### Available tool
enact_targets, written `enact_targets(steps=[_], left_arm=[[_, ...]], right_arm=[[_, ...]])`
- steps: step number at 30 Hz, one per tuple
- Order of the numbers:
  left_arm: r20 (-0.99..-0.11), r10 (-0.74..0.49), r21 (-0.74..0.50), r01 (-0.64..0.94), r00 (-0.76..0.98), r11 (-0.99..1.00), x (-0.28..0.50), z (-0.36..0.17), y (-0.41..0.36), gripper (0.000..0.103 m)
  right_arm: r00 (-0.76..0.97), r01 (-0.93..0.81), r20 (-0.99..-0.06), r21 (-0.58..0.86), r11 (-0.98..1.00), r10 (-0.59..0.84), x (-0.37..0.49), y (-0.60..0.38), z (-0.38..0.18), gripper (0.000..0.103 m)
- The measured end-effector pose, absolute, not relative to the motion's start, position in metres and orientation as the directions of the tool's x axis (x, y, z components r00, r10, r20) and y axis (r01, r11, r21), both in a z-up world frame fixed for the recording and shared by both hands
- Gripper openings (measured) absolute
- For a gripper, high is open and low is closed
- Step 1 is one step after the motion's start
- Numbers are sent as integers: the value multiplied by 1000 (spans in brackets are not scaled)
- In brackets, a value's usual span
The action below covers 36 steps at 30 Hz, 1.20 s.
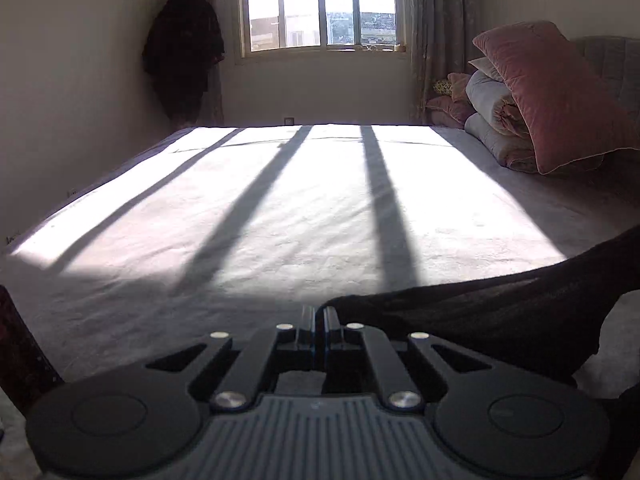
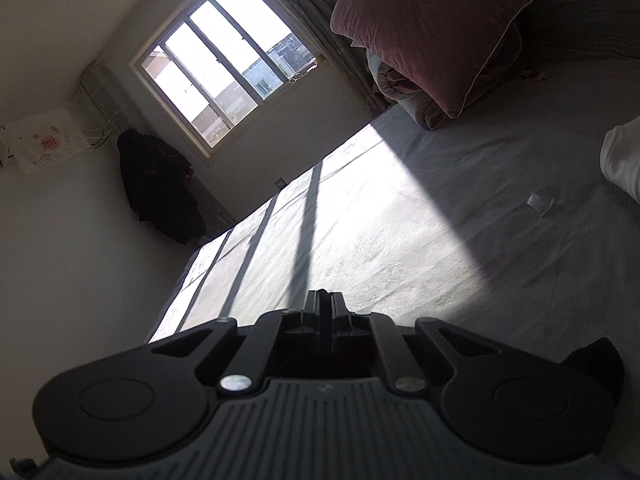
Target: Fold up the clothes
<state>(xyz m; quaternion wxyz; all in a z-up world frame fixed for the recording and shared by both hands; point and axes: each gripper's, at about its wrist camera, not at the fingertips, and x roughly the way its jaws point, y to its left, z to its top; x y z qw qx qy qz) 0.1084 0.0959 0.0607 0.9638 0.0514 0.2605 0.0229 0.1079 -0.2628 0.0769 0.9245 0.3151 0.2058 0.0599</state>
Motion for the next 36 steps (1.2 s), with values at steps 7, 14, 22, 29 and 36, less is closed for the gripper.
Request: enact_targets(steps=[7, 14, 22, 29, 36], left_arm=[[-450, 145, 285, -11, 881, 958, 175, 75, 69, 4], [-472, 202, 377, -10, 858, 926, 239, 41, 50, 4], [-524, 222, 387, -2, 822, 922, 293, -17, 34, 4], [-550, 256, 403, -16, 795, 915, 321, -65, 22, 4], [-505, 295, 453, -41, 811, 890, 322, -75, 16, 7]], right_arm=[[914, 25, -362, 502, 864, 184, 151, -257, 77, 7], [897, 48, -417, 419, 907, 145, 204, -256, 46, 7], [867, 92, -485, 381, 920, 114, 261, -261, -1, 7], [831, 92, -545, 333, 938, 112, 297, -262, -41, 7], [796, 83, -594, 299, 951, 118, 311, -257, -67, 9]])
